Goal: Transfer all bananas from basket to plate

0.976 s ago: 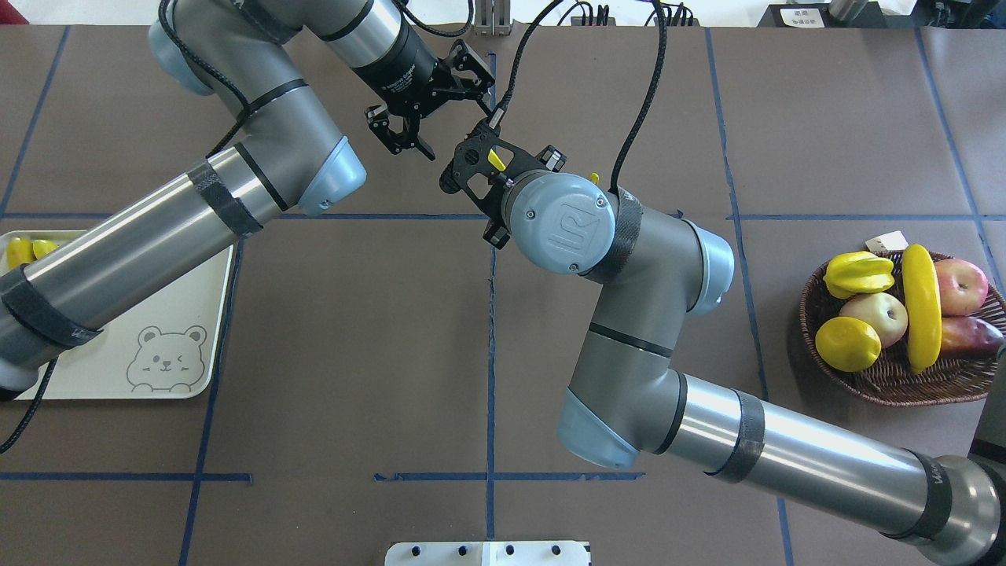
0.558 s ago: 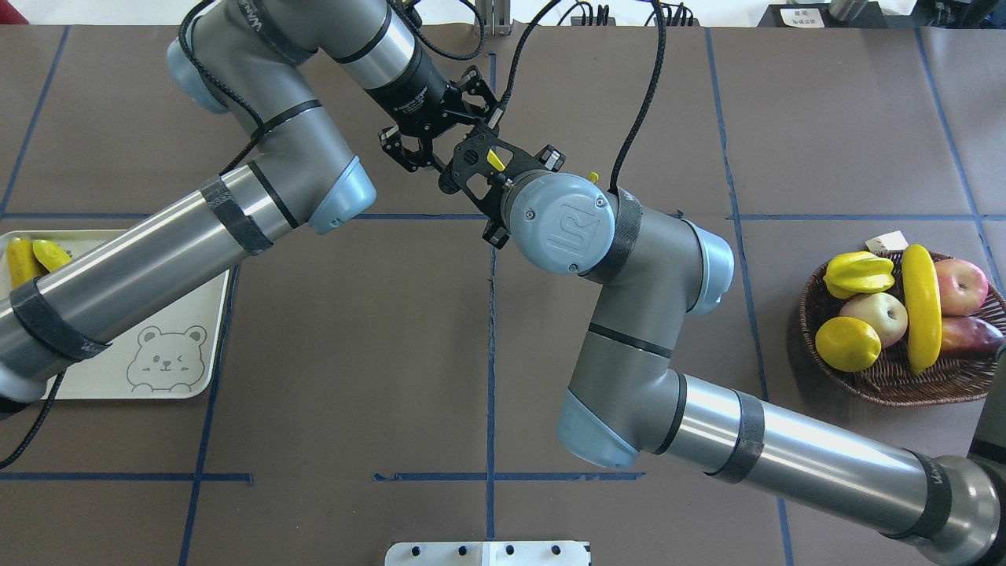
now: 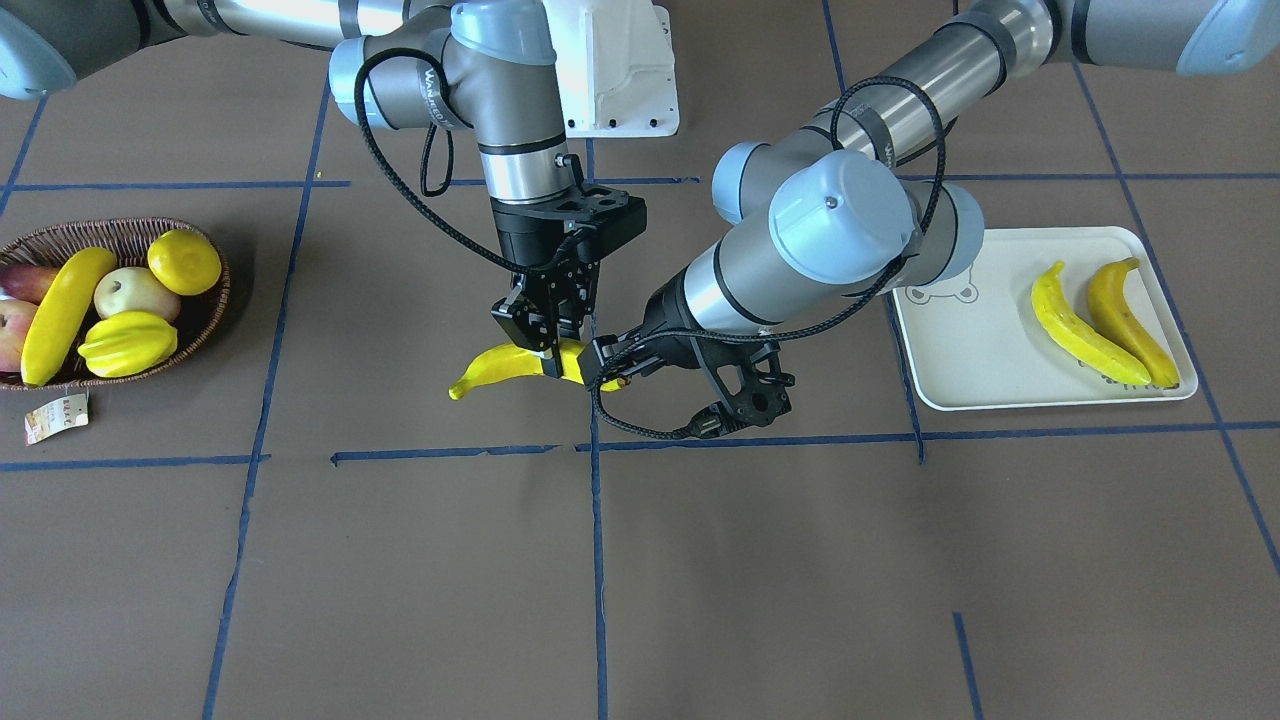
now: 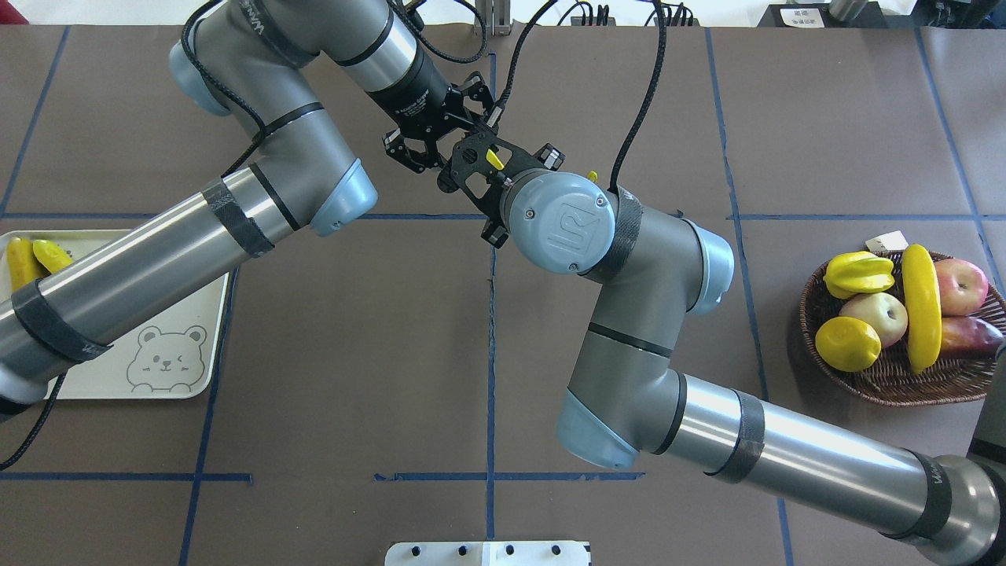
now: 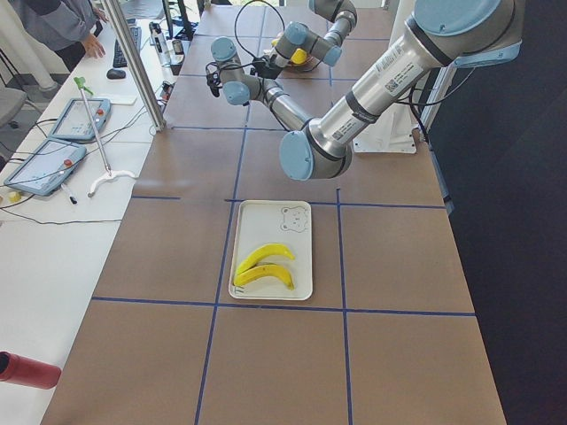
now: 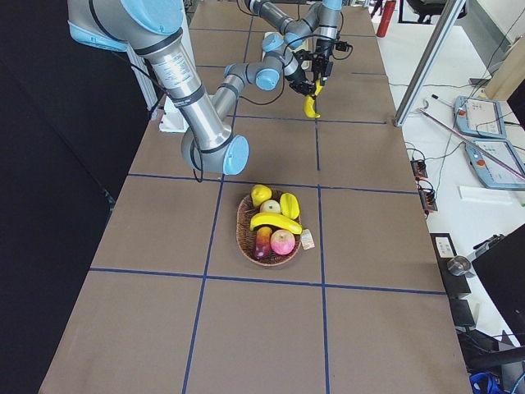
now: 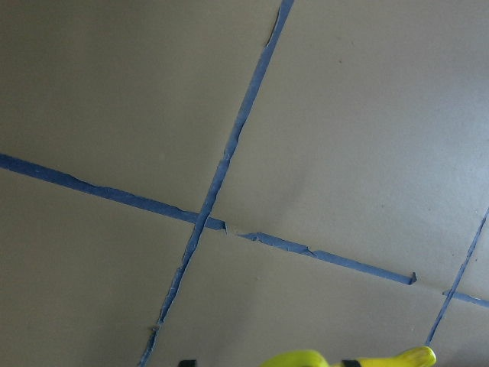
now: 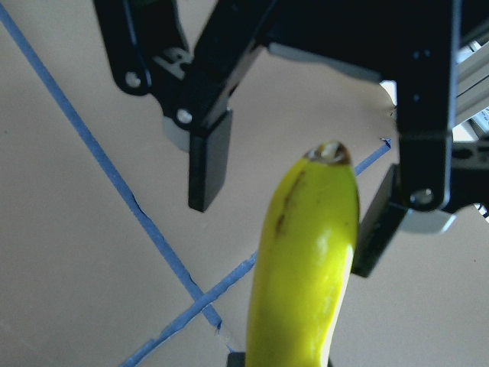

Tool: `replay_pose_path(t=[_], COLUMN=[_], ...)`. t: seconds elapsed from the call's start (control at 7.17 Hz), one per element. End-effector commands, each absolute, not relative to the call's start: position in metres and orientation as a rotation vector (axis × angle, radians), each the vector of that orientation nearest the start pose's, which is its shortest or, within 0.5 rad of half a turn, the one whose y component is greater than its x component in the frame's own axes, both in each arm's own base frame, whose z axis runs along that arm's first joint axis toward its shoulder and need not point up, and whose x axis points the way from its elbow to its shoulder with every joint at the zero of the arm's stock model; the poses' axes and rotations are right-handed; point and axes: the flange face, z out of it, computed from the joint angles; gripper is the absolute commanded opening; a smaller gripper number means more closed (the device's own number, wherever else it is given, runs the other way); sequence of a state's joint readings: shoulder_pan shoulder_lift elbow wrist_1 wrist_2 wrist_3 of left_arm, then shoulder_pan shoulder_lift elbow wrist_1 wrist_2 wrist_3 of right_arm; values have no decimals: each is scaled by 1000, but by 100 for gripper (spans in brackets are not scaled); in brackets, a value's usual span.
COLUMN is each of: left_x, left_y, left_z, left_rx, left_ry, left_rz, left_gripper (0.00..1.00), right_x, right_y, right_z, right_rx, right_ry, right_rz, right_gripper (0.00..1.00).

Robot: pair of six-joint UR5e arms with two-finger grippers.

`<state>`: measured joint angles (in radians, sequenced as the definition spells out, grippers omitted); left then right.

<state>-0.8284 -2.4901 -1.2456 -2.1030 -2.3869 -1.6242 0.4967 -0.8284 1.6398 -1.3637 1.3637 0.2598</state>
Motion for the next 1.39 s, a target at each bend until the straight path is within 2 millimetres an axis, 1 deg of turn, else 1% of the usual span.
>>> replay_pose_path(t=[0.0, 0.14, 0.7, 0.84, 1.12, 1.26], left_x=[475, 475, 476, 476, 476, 476], left_y=[-606, -606, -605, -605, -605, -605], left_z=[139, 138, 135, 136, 136, 136], left_rx=[-270, -270, -270, -271, -271, -271], left_ry=[1249, 1250, 1253, 1252, 1252, 1252], left_rz=[-297, -298, -297, -297, -297, -298], left_gripper=[68, 68, 56, 56, 53, 48], right_x=[-536, -535, -537, -539, -540, -539], right_y=[-464, -464, -463, -459, -459, -459], right_z=[157, 156, 157, 156, 156, 156], right_rx=[932, 932, 930, 930, 930, 930], right_ry=[-490, -492, -494, -497, -498, -500], right_rz=[-634, -632, -633, -636, -634, -635], right_gripper=[30, 30, 30, 30, 30, 30])
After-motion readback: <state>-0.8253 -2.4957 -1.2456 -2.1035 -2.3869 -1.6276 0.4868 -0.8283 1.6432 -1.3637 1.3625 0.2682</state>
